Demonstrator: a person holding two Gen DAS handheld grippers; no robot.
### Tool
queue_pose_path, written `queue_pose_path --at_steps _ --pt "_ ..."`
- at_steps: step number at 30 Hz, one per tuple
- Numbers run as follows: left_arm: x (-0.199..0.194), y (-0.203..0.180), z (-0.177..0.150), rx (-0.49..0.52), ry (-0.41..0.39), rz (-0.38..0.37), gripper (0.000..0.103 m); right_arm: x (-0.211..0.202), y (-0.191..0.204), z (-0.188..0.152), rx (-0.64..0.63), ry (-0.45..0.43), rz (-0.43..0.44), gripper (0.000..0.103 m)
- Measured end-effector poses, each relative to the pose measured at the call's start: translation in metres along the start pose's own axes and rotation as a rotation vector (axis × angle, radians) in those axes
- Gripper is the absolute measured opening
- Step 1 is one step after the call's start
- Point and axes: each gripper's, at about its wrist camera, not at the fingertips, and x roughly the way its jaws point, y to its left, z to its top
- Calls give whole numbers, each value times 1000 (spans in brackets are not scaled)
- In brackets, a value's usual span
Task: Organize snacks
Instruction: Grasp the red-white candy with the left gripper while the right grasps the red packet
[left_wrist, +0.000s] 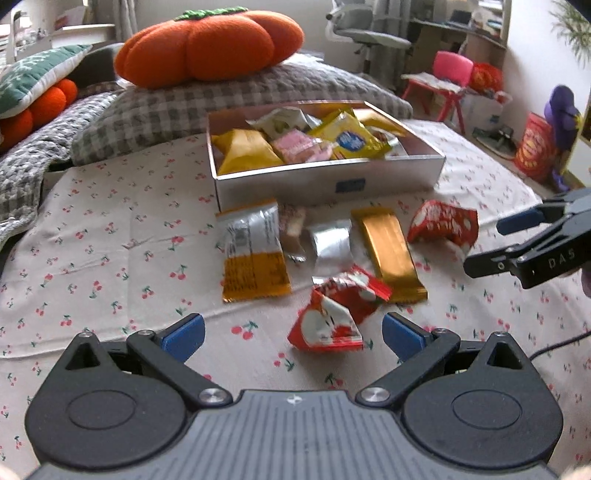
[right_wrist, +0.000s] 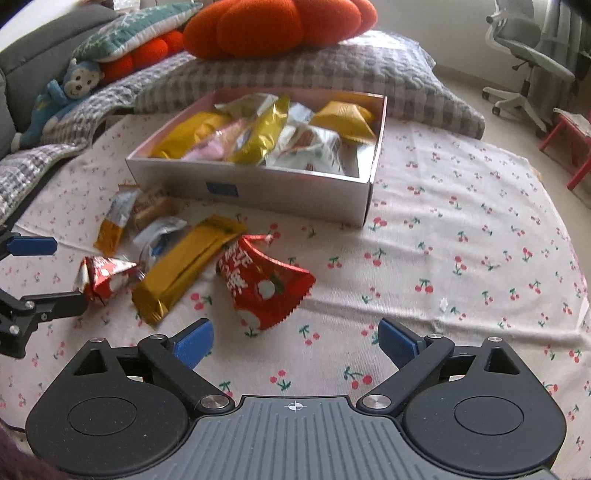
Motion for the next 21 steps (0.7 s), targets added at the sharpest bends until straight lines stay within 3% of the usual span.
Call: queue_pose_path --at_steps 7,11,21 --pt "11 -7 -9 42 38 -1 102 9 4 -6 -41 15 -8 99" --pt "11 -10 -12 78 18 -5 101 11 5 -6 -52 6 -7 101" --pt "9 -9 -13 85 -25 -55 83 17 3 -4 -133 -83 14 101"
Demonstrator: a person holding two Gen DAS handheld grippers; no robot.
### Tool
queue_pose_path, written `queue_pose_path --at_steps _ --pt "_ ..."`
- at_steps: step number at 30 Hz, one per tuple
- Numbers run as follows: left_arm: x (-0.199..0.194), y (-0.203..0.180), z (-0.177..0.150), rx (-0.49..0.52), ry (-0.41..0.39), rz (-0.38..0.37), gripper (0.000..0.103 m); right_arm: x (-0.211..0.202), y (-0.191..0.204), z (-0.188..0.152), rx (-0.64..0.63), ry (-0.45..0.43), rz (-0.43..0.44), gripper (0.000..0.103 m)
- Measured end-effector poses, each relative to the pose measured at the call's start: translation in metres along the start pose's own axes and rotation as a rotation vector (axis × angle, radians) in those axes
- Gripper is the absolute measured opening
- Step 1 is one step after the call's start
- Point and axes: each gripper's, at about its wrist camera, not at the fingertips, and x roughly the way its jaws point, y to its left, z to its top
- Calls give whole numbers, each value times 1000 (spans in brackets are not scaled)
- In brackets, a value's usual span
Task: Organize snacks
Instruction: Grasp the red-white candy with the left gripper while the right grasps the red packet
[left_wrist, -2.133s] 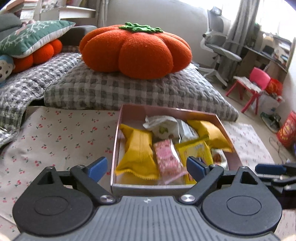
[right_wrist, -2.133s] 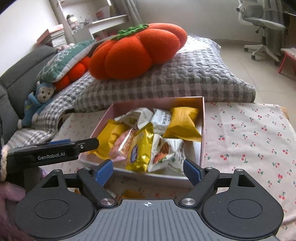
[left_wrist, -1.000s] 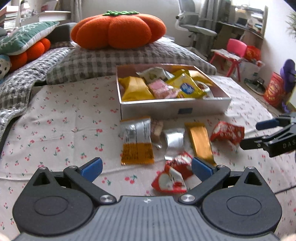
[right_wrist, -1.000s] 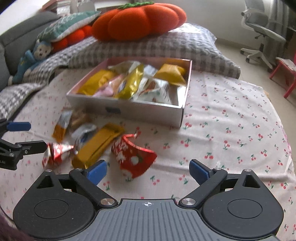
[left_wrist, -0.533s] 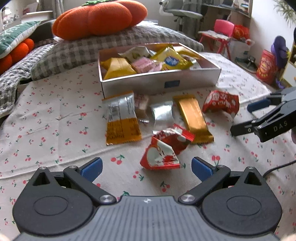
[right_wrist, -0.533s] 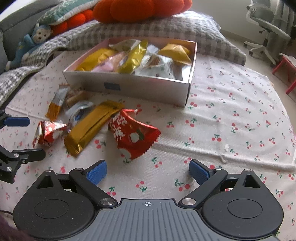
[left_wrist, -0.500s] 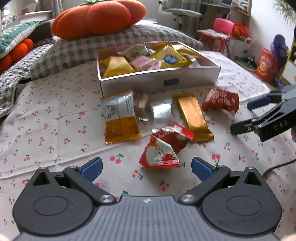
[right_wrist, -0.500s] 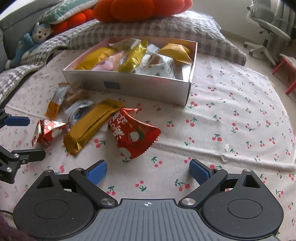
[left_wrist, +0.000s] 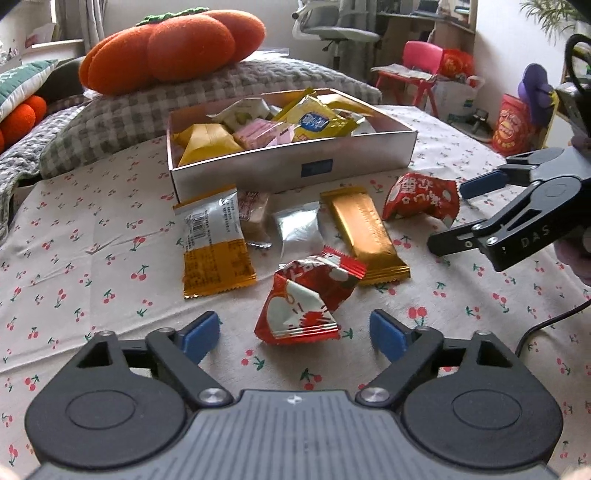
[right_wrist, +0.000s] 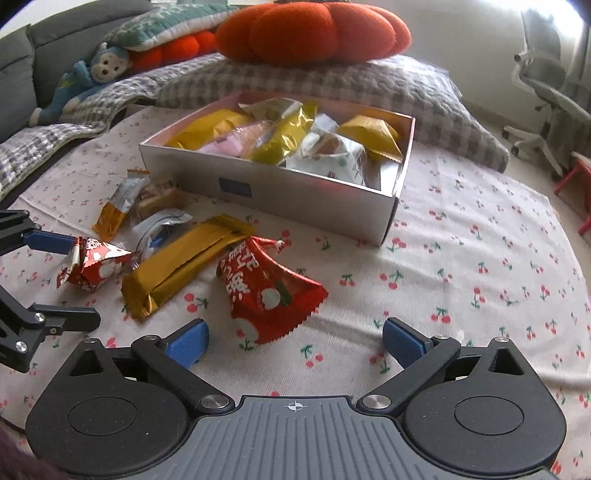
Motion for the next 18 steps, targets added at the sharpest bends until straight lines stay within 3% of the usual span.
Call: queue_pose_path --at_steps 11,18 --pt "2 -4 7 8 -16 -19 52 -3 5 5 -46 -42 4 99" --pt "0 -5 9 7 -25 -7 41 -6 11 9 -66 -58 11 85"
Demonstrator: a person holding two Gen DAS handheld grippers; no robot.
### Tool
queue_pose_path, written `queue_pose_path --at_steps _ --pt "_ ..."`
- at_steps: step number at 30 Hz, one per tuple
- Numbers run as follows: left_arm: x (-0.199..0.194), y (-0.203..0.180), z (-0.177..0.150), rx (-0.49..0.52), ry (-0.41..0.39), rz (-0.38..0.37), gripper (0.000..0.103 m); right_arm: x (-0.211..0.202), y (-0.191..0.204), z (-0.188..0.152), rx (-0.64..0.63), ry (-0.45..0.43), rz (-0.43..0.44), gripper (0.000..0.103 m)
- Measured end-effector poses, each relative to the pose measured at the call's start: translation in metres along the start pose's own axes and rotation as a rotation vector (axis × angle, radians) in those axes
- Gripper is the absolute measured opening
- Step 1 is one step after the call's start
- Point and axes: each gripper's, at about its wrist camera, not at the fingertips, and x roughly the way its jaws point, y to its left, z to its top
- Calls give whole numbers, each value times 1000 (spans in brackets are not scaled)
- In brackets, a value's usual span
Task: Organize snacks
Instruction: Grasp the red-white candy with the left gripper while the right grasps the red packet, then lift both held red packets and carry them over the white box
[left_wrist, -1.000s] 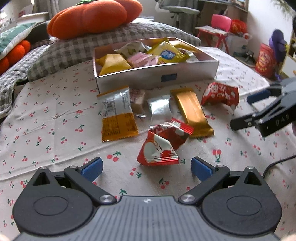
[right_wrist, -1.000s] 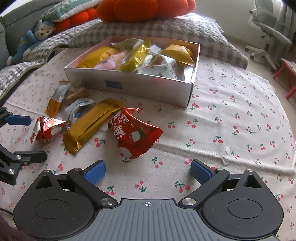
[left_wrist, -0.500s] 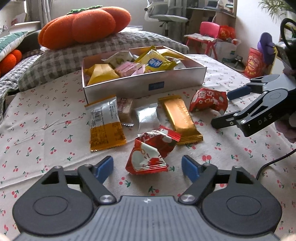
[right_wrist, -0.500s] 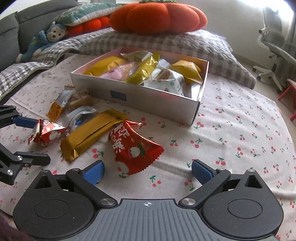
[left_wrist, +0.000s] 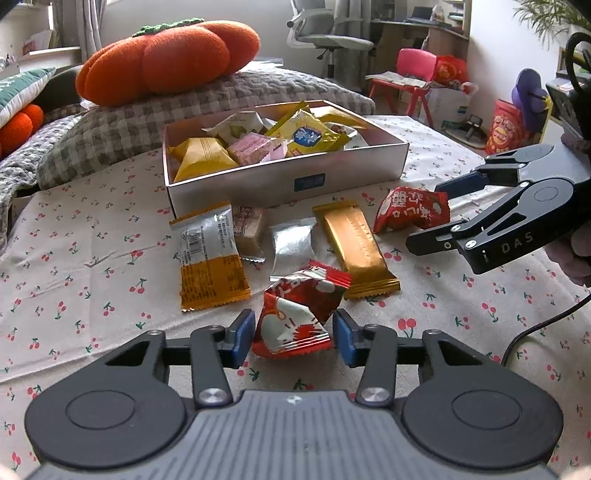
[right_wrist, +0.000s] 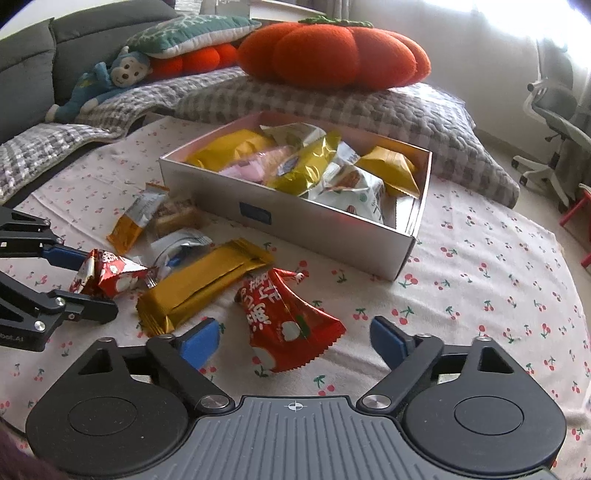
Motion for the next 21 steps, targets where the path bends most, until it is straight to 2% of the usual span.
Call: queue_pose_path --at_steps 3,5,6,9,10,21 --pt "-1 0 1 -3 -3 4 36 0 1 0 -4 5 3 74" --pt "-3 0 2 -8 -3 5 34 0 1 0 -7 8 3 60" --pt "-3 0 2 -10 -6 6 34 1 1 0 -9 11 2 49" --pt "-6 -1 5 -8 -19 7 32 -1 1 2 -16 5 5 46" --pt "-8 -1 5 -5 -25 5 32 -3 0 2 -14 1 8 42" --pt "-15 -2 19 -17 -58 -6 32 -17 -4 14 13 -47 12 41"
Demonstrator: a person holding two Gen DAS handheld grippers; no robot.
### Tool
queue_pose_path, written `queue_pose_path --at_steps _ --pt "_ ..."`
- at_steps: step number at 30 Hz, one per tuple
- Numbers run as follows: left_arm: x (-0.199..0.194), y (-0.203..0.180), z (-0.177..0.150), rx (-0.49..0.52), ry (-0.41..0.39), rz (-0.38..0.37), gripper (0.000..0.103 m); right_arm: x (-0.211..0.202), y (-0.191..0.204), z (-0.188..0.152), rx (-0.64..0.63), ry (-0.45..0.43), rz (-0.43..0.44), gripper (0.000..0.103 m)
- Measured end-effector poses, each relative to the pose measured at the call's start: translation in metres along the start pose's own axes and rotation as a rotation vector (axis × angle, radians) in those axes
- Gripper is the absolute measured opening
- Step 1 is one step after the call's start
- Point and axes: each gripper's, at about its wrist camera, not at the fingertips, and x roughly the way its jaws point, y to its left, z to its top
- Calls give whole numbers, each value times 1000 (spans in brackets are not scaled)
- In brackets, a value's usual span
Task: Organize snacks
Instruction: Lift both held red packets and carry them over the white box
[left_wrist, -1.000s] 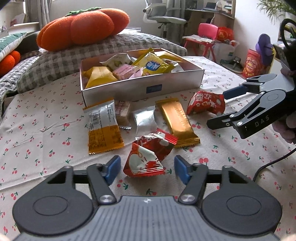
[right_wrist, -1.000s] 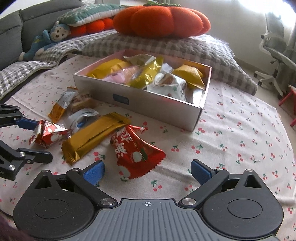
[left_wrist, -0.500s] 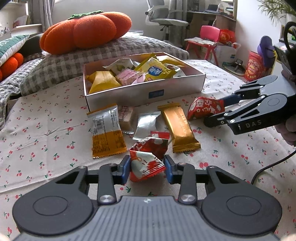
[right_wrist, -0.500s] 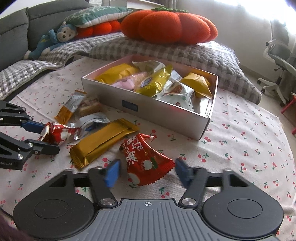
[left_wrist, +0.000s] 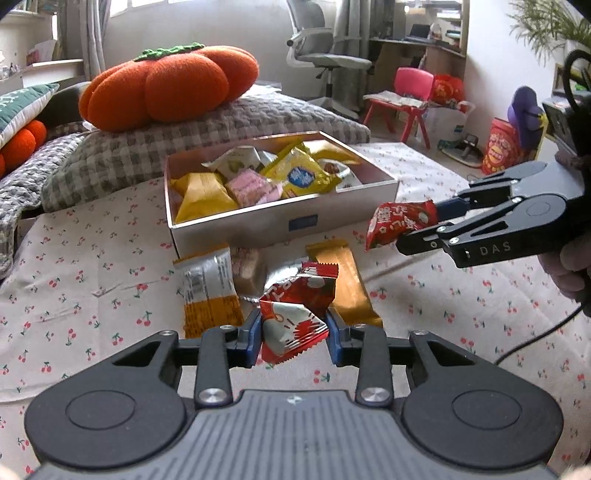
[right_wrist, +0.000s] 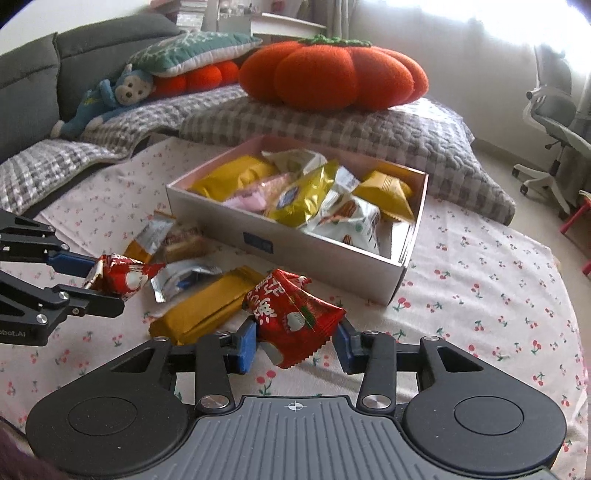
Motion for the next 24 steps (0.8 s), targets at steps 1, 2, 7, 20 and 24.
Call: queue_pose_path --at_steps 1,2,7,20,24 --pt "0 1 2 -6 -4 5 32 -1 -1 2 4 -4 -1 42" --pt "-1 2 4 -14 -8 11 32 -3 -1 4 6 -6 -1 42" --pt "1 10 19 -53 -30 41 32 -10 -8 17 41 -42 -9 42" --pt "25 29 67 -189 -64 105 32 7 -35 49 197 -32 -87 42" --pt "41 41 78 -256 -1 136 32 14 -40 55 228 -13 -84 42"
